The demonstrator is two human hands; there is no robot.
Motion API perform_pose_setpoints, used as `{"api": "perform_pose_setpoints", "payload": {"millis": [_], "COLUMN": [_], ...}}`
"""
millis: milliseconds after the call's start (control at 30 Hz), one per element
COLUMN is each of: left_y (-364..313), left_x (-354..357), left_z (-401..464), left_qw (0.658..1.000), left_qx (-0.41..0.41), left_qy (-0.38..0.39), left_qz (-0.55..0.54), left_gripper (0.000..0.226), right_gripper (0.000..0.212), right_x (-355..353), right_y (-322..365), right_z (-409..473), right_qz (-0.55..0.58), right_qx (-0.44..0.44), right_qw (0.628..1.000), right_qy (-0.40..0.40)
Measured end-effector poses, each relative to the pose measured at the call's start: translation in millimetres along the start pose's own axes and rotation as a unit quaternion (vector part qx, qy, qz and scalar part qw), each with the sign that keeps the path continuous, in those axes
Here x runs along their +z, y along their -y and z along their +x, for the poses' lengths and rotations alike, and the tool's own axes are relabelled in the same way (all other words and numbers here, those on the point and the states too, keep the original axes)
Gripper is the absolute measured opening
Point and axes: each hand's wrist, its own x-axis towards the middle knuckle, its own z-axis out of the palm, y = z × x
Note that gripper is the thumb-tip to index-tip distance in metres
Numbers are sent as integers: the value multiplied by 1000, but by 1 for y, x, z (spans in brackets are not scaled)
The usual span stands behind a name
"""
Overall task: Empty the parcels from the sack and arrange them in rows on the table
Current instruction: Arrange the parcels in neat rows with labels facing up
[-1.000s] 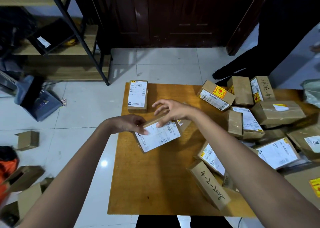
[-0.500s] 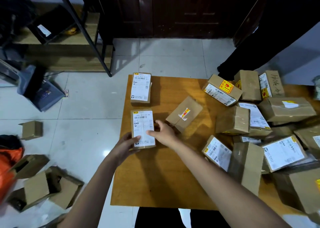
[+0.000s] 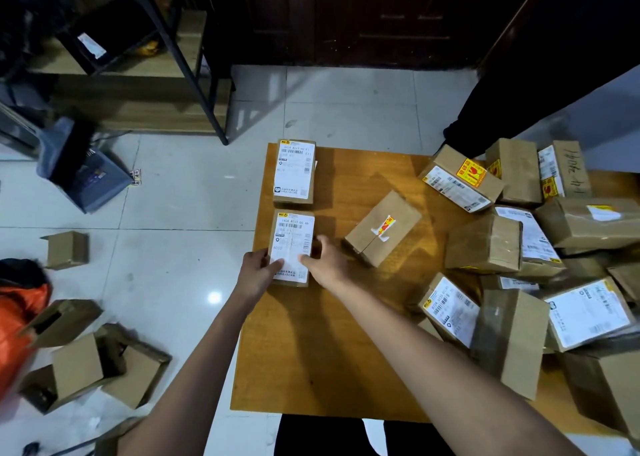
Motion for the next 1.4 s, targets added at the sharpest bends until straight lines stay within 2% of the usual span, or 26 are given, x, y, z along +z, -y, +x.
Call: {"api": "perform_pose_setpoints", "payload": {"millis": [167,367,833,900,967,1033,1100,1133,1233,1300,1400], "left_y": [-2,-3,0,-1,1,-5,-23,-37,-72,-85,-86], "left_x": [0,-3,-1,-1,-2,1,11,20,59,91,136], "left_z": [8,11,15,14,15,11,3,-2,-7,-4,0], "left_qw": [1000,1000,999,999,996,983,960,950,934,917,873], "left_qx": [18,2,8,8,11,51,147,190,257,275,239], "left_qy": [-5,-5,-10,-7,-40,-115,-182,-189,-130,-70,-15], "left_qz": [-2,9,31,32,81,132,153,161,212,281,425], "left_gripper": [32,33,32,37,55,54,45,43,47,56,75], "right_gripper": [60,56,58,54,43,32,27,26,29,37,42], "right_x": [0,1,1,-3,-9,-21,-38,-47,-75,-88,-101], "right_y": [4,6,3,1,-5,-11,-21,-26,-45,-57,-69], "right_z": [6,6,0,-5,-12,-18,-20,-19,-13,-8,-1], "right_qz": [1,5,-13,-18,-6,35,79,98,130,123,151], "right_qx": [-8,-9,-17,-38,-69,-88,-86,-71,-6,50,87], "right_qw": [1000,1000,1000,999,993,978,961,953,936,939,942], "right_qy": [-13,-10,5,-21,-94,-184,-253,-277,-327,-319,-288]}}
